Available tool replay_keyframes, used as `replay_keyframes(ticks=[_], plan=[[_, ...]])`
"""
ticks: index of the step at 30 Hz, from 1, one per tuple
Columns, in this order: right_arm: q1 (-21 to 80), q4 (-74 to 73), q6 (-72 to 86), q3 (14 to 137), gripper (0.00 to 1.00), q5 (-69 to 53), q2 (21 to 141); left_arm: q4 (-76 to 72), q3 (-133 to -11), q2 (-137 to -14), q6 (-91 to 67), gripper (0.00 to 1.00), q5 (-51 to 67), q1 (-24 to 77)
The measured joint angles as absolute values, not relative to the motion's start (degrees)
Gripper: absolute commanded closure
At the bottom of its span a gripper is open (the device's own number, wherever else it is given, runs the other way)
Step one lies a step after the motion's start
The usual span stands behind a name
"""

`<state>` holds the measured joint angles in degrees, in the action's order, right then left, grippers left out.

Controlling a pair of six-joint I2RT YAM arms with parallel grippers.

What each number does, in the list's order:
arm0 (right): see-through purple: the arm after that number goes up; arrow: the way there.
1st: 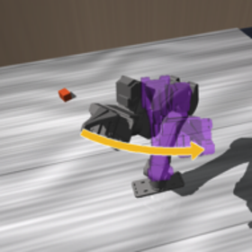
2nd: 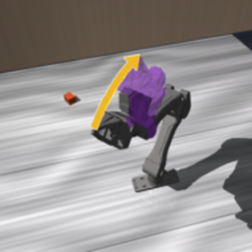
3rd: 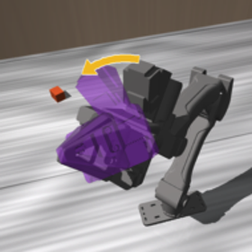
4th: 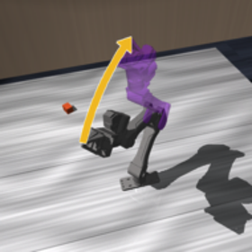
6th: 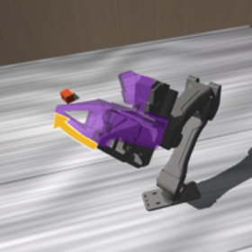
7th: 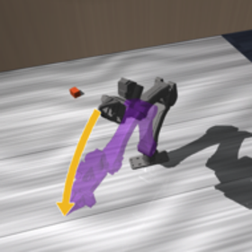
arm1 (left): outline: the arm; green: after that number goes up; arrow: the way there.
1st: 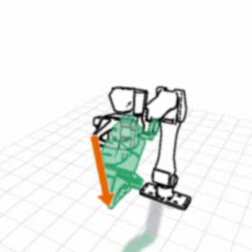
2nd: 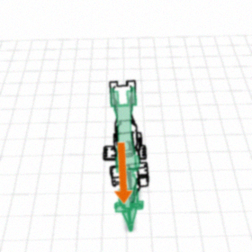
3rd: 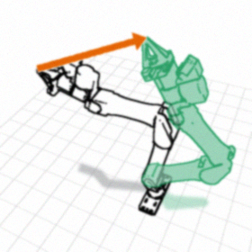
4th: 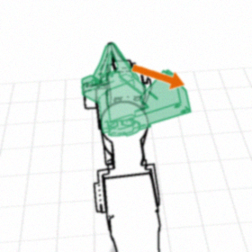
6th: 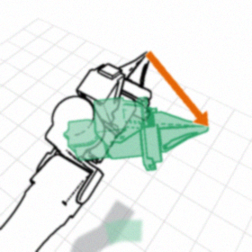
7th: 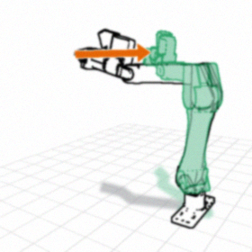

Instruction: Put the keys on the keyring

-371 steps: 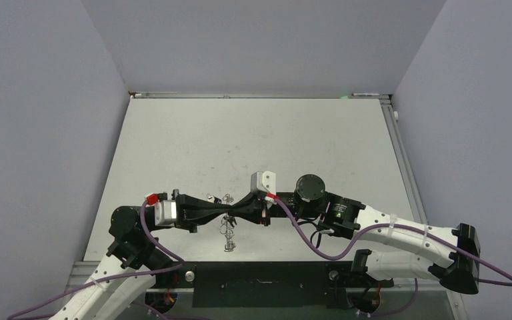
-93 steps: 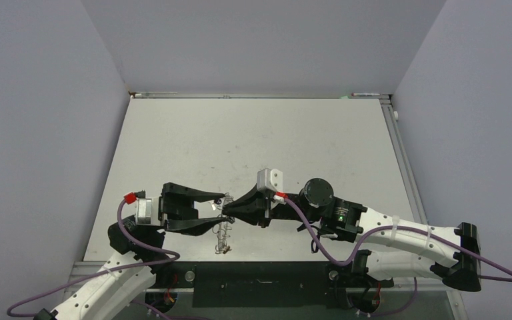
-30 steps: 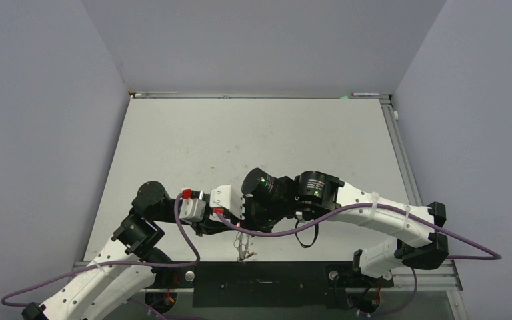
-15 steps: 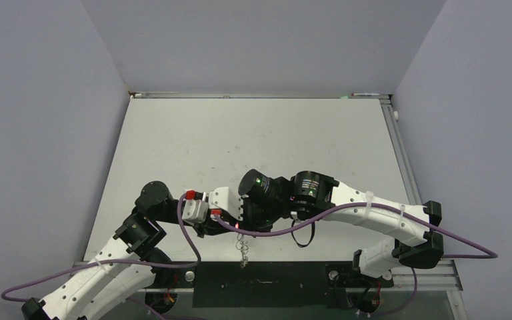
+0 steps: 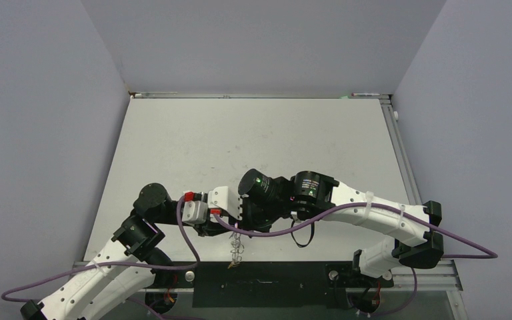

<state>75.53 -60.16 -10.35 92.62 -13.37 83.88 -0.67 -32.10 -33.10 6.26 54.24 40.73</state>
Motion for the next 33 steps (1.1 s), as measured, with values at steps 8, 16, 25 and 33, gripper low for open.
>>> replay_keyframes(ticks=[8, 16, 25, 33], plan=[[75.53, -60.29, -10.28, 92.62, 0.95, -12.8, 83.81, -0.67, -31.97, -33.06, 6.42, 0.78, 54.02, 40.77], [75.53, -60.29, -10.26, 92.62, 0.95, -12.49, 83.74, -0.71, -31.97, -33.06, 6.44, 0.69, 53.87, 40.77], [75.53, -60.01, -10.26, 92.62, 0.95, -11.97, 82.41, -0.69, -31.83, -32.75, 6.42, 0.68, 53.67, 40.77], [75.53, -59.81, -10.26, 92.62, 0.95, -11.97, 81.78, -0.99, -31.73, -32.67, 6.15, 0.73, 53.25, 40.77]])
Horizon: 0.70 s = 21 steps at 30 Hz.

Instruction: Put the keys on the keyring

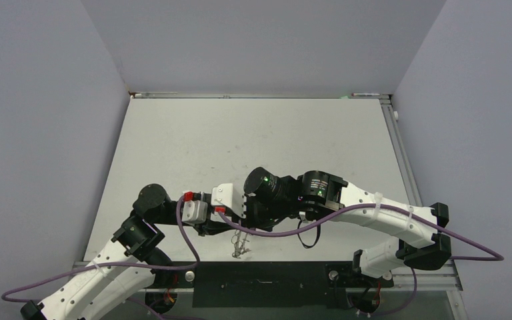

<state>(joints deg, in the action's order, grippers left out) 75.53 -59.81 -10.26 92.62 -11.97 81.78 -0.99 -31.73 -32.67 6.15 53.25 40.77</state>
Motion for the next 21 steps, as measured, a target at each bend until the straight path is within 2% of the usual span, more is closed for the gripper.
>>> replay_keyframes(ticks=[4, 12, 18, 20, 21], plan=[[75.53, -59.61, -10.26, 92.62, 0.95, -11.97, 81.78, -2.17, -31.51, -32.71, 5.34, 0.74, 53.17, 40.77], [75.53, -59.16, -10.26, 92.62, 0.95, -11.97, 81.78, -3.36, -31.29, -33.21, 4.4, 1.0, 53.47, 40.77], [75.53, -59.48, -10.28, 92.38, 0.94, -11.33, 81.58, -4.1, -31.42, -35.05, 3.6, 1.0, 54.46, 40.77], [75.53, -58.57, -10.26, 91.11, 0.88, -11.22, 80.6, -4.19, -31.79, -35.81, 3.38, 1.0, 54.89, 40.77], [75.53, -57.56, -10.22, 90.11, 0.8, -11.18, 79.77, -4.45, -31.86, -35.9, 3.11, 1.0, 54.94, 40.77]])
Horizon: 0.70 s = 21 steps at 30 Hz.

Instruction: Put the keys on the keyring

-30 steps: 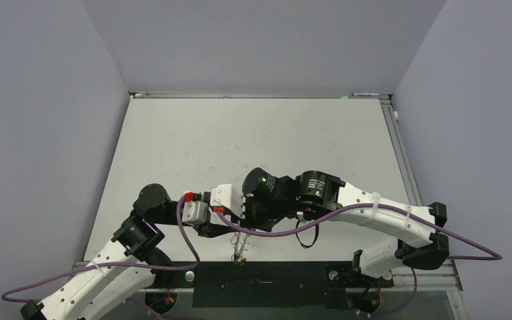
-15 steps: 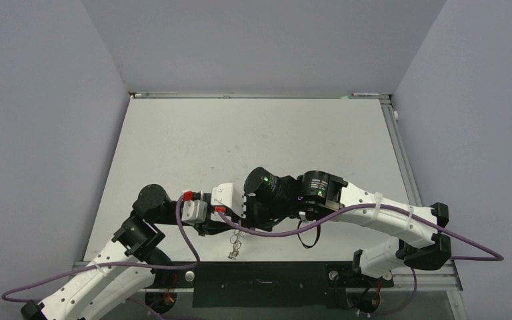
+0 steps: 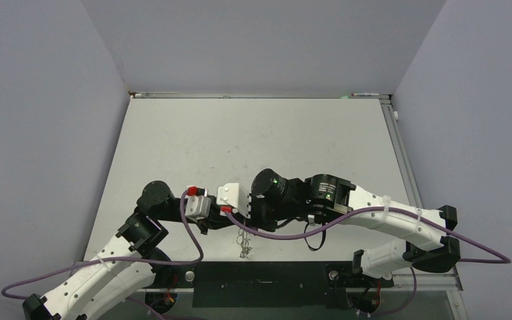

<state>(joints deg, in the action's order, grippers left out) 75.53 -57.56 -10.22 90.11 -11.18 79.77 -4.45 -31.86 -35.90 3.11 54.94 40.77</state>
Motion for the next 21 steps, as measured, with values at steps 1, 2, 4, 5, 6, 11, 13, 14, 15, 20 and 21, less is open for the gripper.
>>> replay_keyframes(ticks=[1, 2, 4, 5, 6, 11, 13, 14, 15, 20, 21], plan=[[75.53, -56.23, -10.07, 88.92, 0.68, -11.14, 78.74, -4.89, -31.86, -35.81, 2.72, 1.0, 54.94, 40.77], [75.53, -54.68, -9.82, 87.72, 0.63, -11.14, 77.56, -5.19, -31.86, -35.57, 2.04, 1.0, 54.87, 40.71], [75.53, -50.52, -9.47, 85.45, 0.53, -10.74, 74.56, -6.31, -31.77, -35.18, 0.4, 1.0, 54.54, 40.38], [75.53, -47.94, -9.32, 84.09, 0.51, -10.22, 72.44, -7.11, -31.66, -34.87, -0.34, 1.0, 54.17, 40.25], [75.53, -45.84, -8.99, 83.02, 0.5, -9.52, 70.43, -8.29, -31.4, -34.44, -1.28, 1.0, 53.6, 40.1], [75.53, -31.24, -6.52, 73.78, 0.49, -2.59, 56.77, -13.39, -30.24, -33.12, -4.34, 1.0, 51.29, 40.03], [75.53, -26.0, -5.34, 69.45, 0.49, -0.71, 51.42, -15.64, -29.67, -32.53, -5.56, 1.0, 50.52, 40.03], [75.53, -23.09, -4.78, 66.83, 0.5, 0.01, 48.71, -17.37, -28.99, -32.05, -6.68, 1.0, 49.82, 40.03], [75.53, -20.27, -4.12, 64.07, 0.5, 0.56, 46.13, -18.48, -28.49, -31.68, -7.4, 1.0, 49.47, 40.03], [75.53, -9.76, -1.85, 53.84, 0.52, 1.32, 38.17, -25.17, -26.92, -30.81, -11.92, 1.0, 48.16, 40.03], [75.53, -8.8, -1.65, 52.75, 0.52, 1.3, 37.85, -26.33, -26.79, -30.83, -12.62, 1.0, 48.1, 40.03]])
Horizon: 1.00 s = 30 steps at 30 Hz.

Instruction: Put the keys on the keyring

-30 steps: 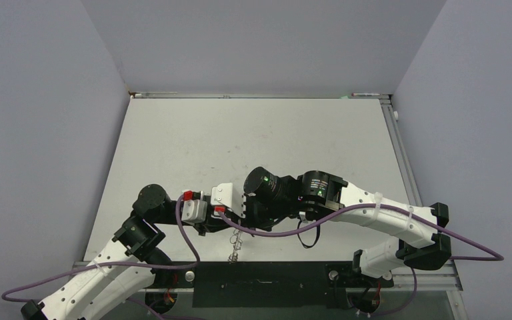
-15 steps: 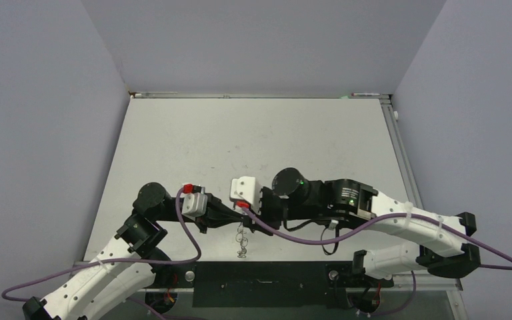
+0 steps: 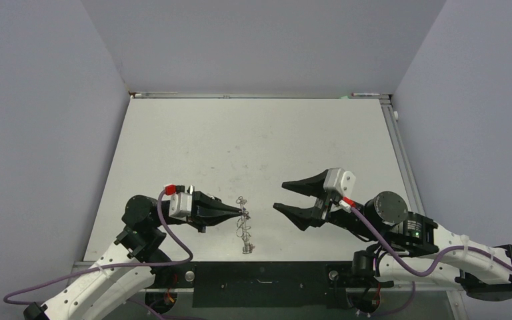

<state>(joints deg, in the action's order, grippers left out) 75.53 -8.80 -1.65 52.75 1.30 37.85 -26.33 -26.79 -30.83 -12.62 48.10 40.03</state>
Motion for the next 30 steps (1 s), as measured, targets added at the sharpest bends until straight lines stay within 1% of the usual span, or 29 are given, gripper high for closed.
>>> replay_keyframes(ticks=[3, 8, 13, 21, 30], plan=[[75.53, -5.43, -0.99, 49.58, 0.54, -0.49, 37.82, -29.02, -26.35, -30.83, -14.22, 1.0, 48.1, 40.03], [75.53, -3.16, -1.02, 49.3, 0.59, -6.33, 40.95, -32.08, -25.56, -30.83, -16.08, 1.0, 48.6, 40.03], [75.53, -4.47, -2.85, 51.79, 0.63, -12.45, 45.56, -34.92, -24.77, -30.98, -17.85, 1.0, 50.22, 40.03], [74.19, -9.1, -5.52, 56.64, 0.72, -17.61, 50.83, -37.41, -24.69, -31.35, -19.4, 1.0, 51.83, 40.03], [70.37, -10.81, -5.54, 57.23, 0.75, -21.32, 52.69, -37.63, -24.67, -30.68, -19.55, 1.0, 52.31, 40.03]])
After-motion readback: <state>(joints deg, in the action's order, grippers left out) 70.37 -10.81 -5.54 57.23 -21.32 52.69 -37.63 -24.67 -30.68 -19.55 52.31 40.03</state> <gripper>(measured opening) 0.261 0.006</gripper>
